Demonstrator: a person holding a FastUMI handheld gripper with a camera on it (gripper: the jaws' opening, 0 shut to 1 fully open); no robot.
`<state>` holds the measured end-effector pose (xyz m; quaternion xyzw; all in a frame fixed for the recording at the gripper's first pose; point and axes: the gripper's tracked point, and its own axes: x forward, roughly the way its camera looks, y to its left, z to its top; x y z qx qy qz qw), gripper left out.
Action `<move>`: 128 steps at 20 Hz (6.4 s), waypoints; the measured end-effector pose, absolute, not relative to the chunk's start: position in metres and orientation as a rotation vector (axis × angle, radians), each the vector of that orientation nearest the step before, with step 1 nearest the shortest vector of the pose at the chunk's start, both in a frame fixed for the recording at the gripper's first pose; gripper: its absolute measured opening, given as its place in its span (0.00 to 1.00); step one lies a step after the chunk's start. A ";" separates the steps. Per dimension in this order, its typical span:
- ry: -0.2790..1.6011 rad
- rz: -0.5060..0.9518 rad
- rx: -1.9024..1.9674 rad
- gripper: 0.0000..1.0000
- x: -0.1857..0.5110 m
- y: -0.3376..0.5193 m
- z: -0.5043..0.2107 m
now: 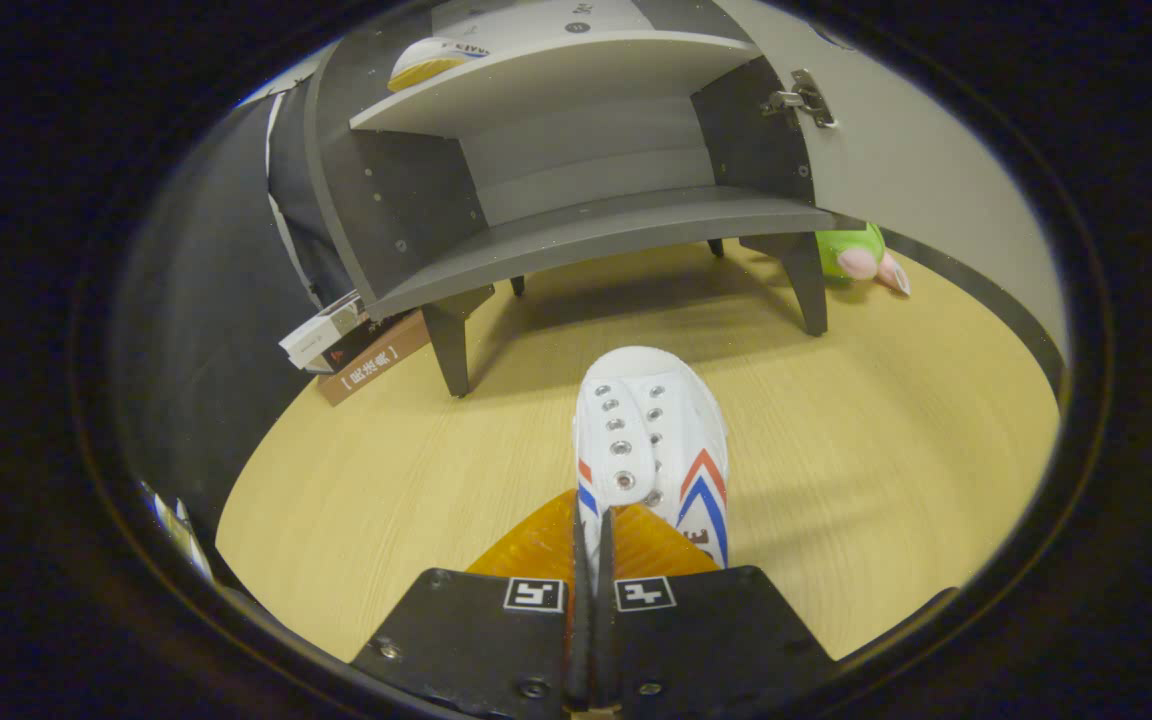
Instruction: Open the shoe cabinet door, grab the shoes and put them into the shoe cabinet, then close the shoe cabinet door.
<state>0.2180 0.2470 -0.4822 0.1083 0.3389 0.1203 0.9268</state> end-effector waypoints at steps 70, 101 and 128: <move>0.446 0.219 -0.279 0.05 0.522 0.231 -0.158; 0.046 0.211 -0.065 1.00 0.208 0.173 0.032; -0.069 -0.045 0.005 1.00 0.002 -0.162 0.076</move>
